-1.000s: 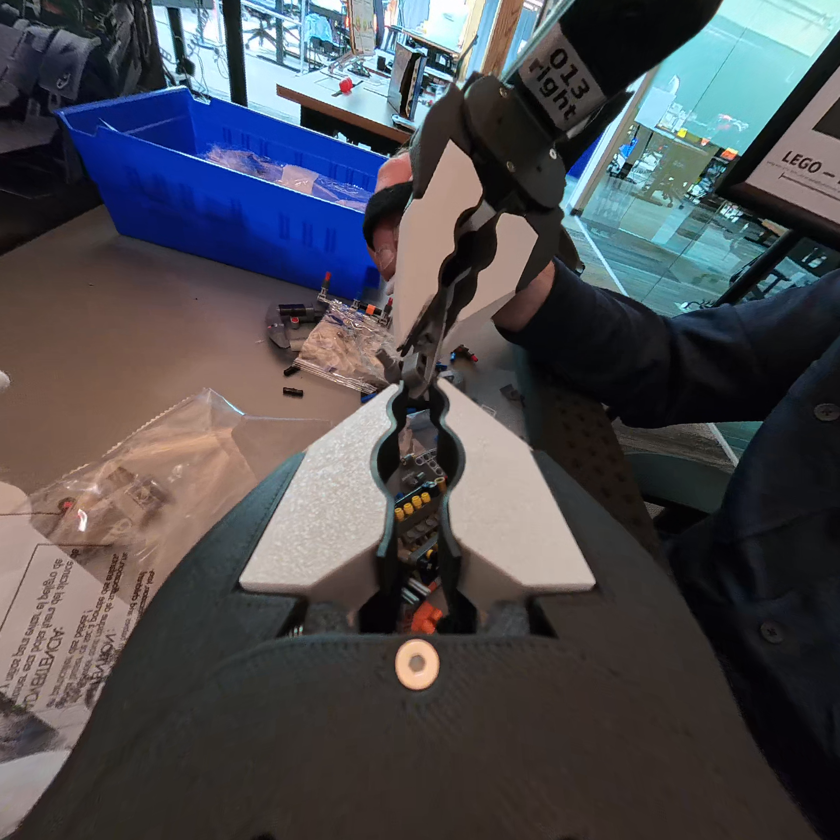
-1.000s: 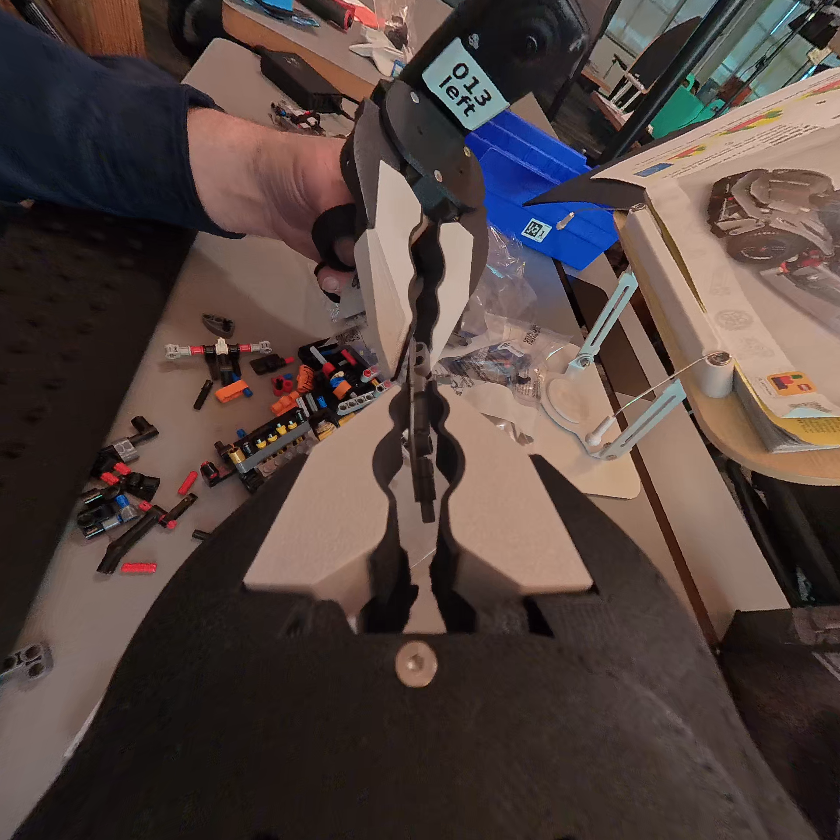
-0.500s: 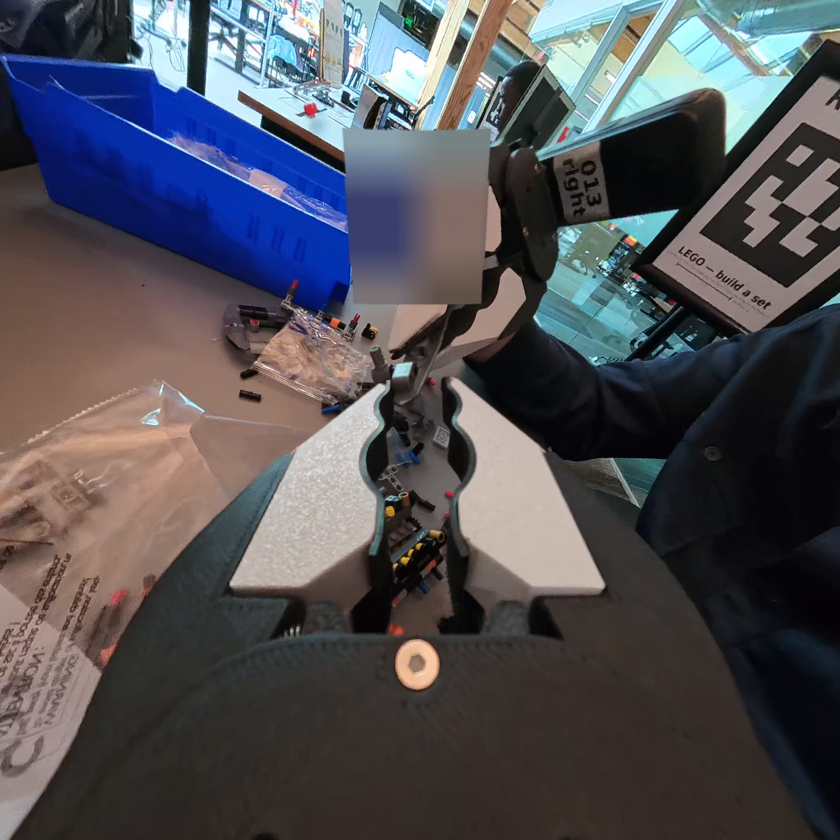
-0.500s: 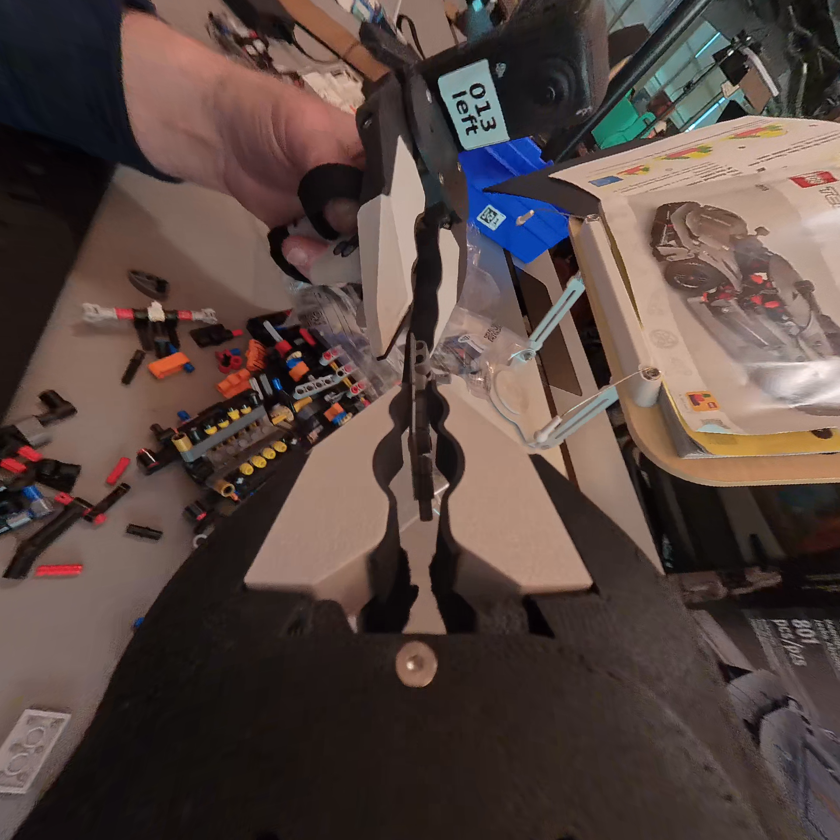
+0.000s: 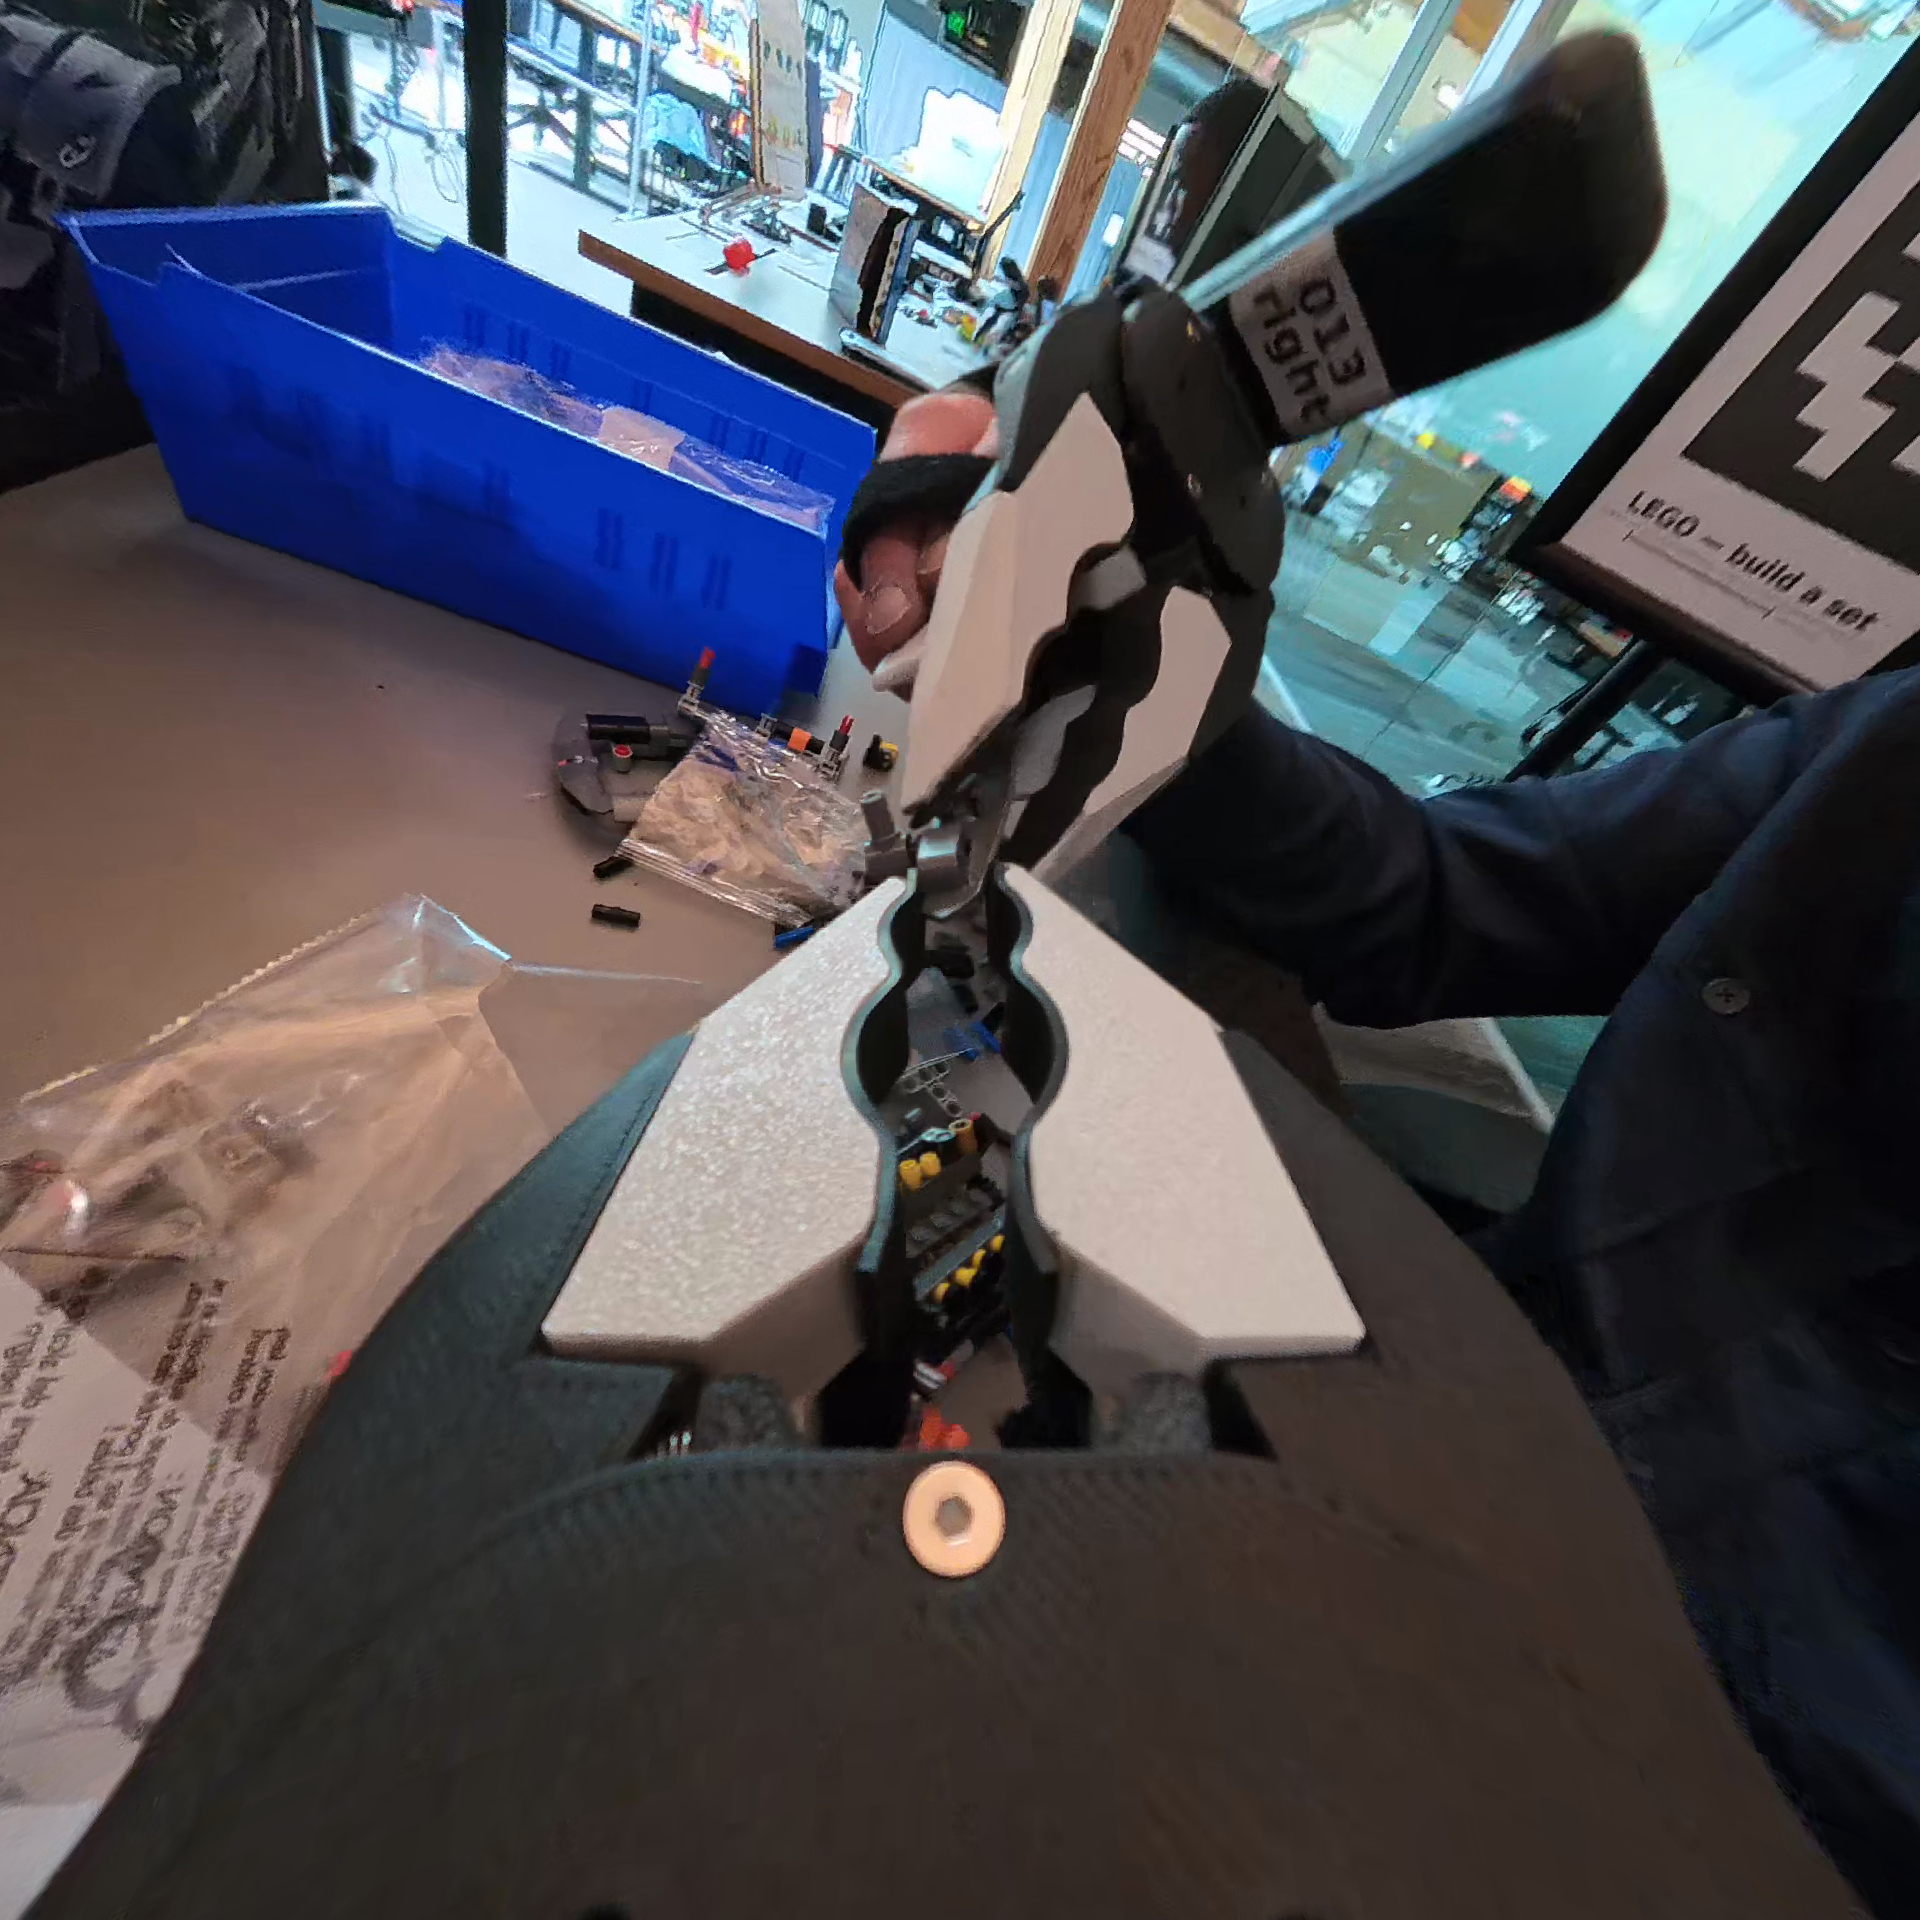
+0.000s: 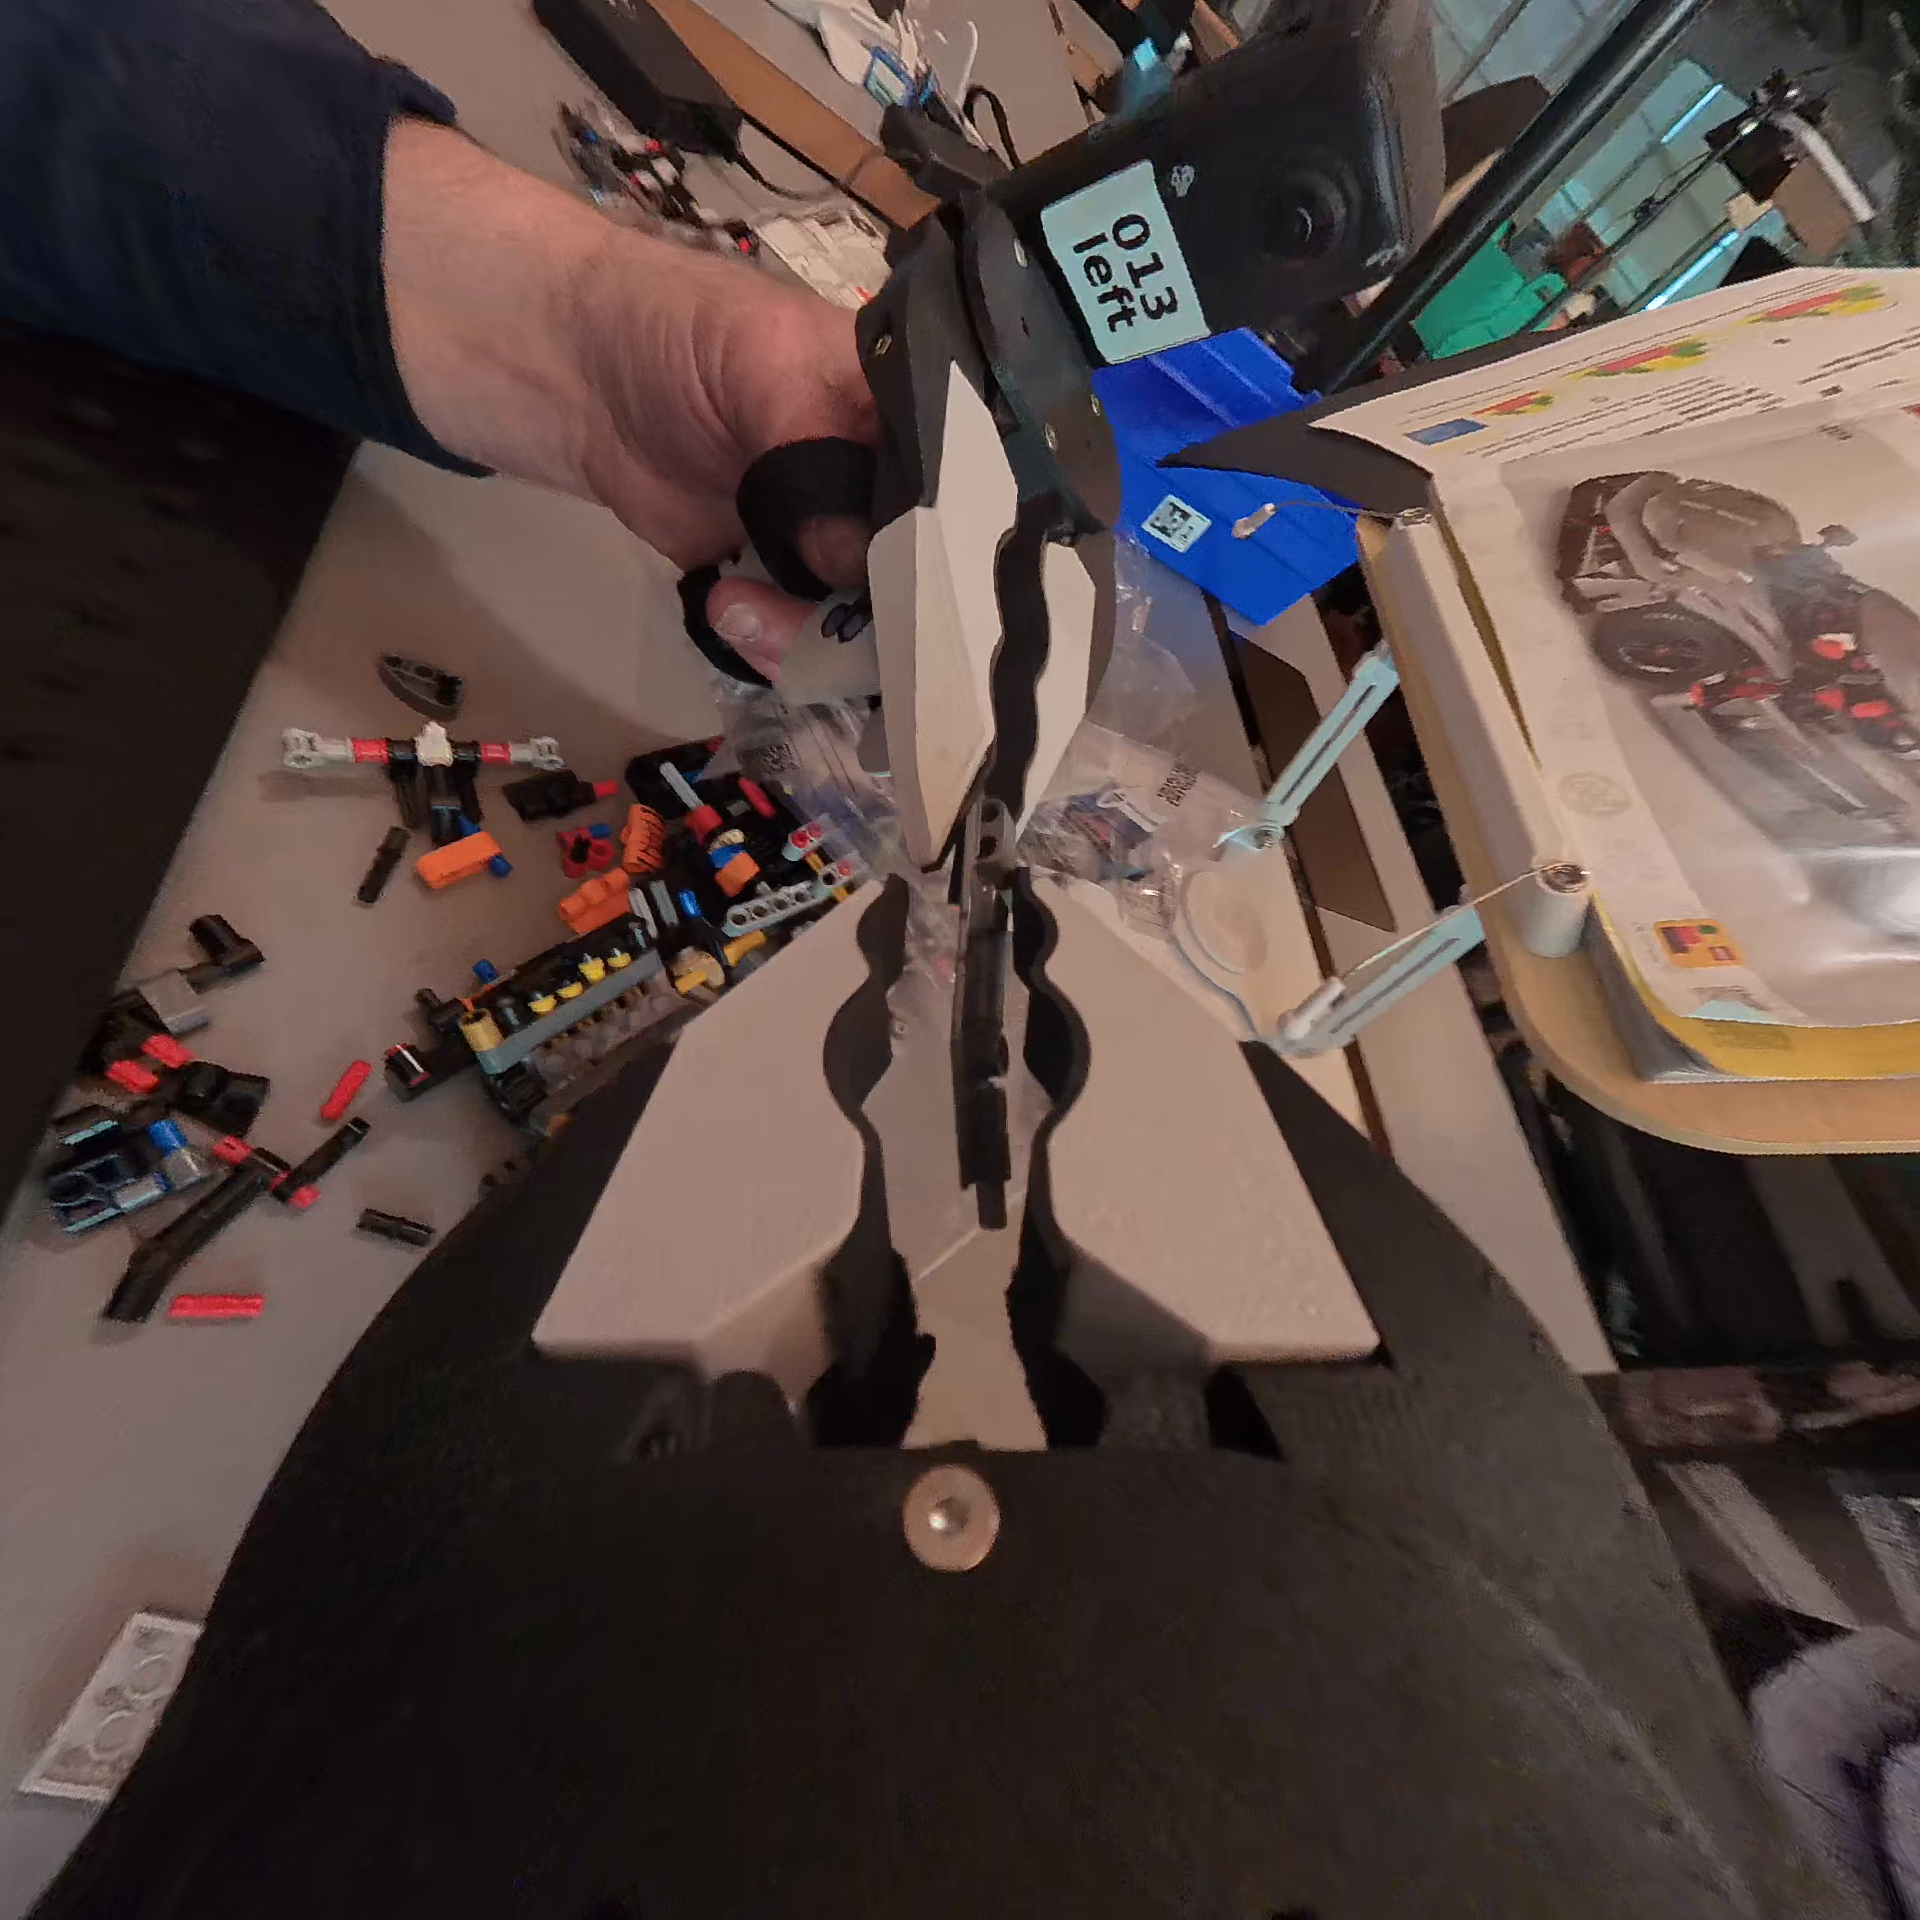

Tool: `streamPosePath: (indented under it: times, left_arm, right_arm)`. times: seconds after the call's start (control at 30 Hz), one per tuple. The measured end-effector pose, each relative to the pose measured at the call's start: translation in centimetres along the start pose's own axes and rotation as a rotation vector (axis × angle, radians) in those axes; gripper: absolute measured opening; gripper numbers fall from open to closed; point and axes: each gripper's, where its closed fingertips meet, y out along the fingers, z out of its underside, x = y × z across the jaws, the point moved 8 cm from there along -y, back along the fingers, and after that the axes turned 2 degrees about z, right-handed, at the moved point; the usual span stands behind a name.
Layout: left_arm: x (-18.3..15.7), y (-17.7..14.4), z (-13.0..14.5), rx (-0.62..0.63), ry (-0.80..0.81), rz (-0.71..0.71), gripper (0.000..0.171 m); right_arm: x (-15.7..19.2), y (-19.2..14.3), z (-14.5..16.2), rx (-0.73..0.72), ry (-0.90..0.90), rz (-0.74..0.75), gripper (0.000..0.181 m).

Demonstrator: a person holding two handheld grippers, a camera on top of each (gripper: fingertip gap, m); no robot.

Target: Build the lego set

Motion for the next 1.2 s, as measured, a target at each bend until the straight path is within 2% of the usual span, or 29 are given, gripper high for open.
streamPosePath:
  times: [0.13,0.23,0.3,0.4,0.53,0.67,0.93,1.1,1.2]
  left_arm:
    - [-0.2,0.5,0.2,0.081,0.155,-0.126,0.009]
    - [-1.0,0.7,-0.3,0.067,0.284,-0.176,0.009]
    - [-1.8,0.4,-0.8,0.036,0.371,-0.201,0.008]
    - [-2.6,0.2,-1.1,0.023,0.447,-0.223,0.008]
    - [-2.3,0.1,-0.9,0.048,0.457,-0.254,0.009]
    - [-2.2,-0.1,-0.9,0.044,0.436,-0.251,0.01]
    - [-0.8,-0.5,-0.8,-0.033,0.162,-0.119,0.018]
    - [-0.1,-0.7,-0.6,-0.058,0.08,-0.101,0.008]
    - [-0.2,-0.6,-0.7,-0.036,0.119,-0.137,0.007]
  right_arm:
    - [-1.0,-0.6,0.4,-0.09,0.188,-0.07,0.02]
    - [-1.7,-0.4,1.4,-0.095,0.353,-0.147,0.025]
    - [-1.5,-0.1,1.8,-0.074,0.382,-0.186,0.022]
    - [-1.1,-0.2,1.1,-0.125,0.327,-0.19,0.014]
    - [-0.9,0.1,1.4,-0.129,0.304,-0.186,0.012]
    - [-0.7,0.1,1.0,-0.095,0.207,-0.113,0.011]
    - [-0.3,0.6,0.8,0.08,-0.033,0.076,0.011]
    - [0.0,1.0,0.8,0.146,-0.124,0.128,0.011]
    - [0.0,1.1,1.0,0.156,-0.12,0.124,0.011]
